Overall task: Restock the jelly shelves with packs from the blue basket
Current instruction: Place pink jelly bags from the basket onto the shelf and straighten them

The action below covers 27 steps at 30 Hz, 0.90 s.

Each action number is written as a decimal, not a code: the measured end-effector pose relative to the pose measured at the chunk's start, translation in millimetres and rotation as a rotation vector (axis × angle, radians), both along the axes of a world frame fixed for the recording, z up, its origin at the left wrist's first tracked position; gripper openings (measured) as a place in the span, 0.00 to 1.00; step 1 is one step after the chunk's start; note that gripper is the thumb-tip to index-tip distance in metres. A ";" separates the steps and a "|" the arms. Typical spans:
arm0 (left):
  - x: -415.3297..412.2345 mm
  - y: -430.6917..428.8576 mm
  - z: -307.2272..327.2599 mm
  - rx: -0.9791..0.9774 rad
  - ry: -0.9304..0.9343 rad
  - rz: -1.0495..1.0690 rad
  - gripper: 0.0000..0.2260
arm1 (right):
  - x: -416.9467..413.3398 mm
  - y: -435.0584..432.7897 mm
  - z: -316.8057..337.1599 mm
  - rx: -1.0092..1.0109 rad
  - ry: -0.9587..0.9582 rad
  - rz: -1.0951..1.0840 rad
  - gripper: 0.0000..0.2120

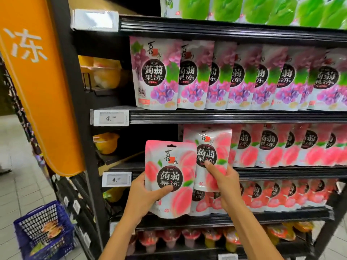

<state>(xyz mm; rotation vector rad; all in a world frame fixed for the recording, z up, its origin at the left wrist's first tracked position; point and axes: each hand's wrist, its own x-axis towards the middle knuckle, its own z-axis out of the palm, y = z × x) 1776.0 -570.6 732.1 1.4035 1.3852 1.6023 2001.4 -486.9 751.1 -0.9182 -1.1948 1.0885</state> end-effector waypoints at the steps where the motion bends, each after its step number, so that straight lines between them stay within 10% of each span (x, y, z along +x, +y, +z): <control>1: -0.2 1.3 1.2 -0.001 -0.002 0.001 0.23 | -1.6 5.7 5.1 0.003 0.004 0.018 0.19; 27: 0.8 23.2 -21.2 -0.049 -0.192 0.091 0.24 | -2.8 26.7 -0.8 0.346 -0.494 -0.286 0.21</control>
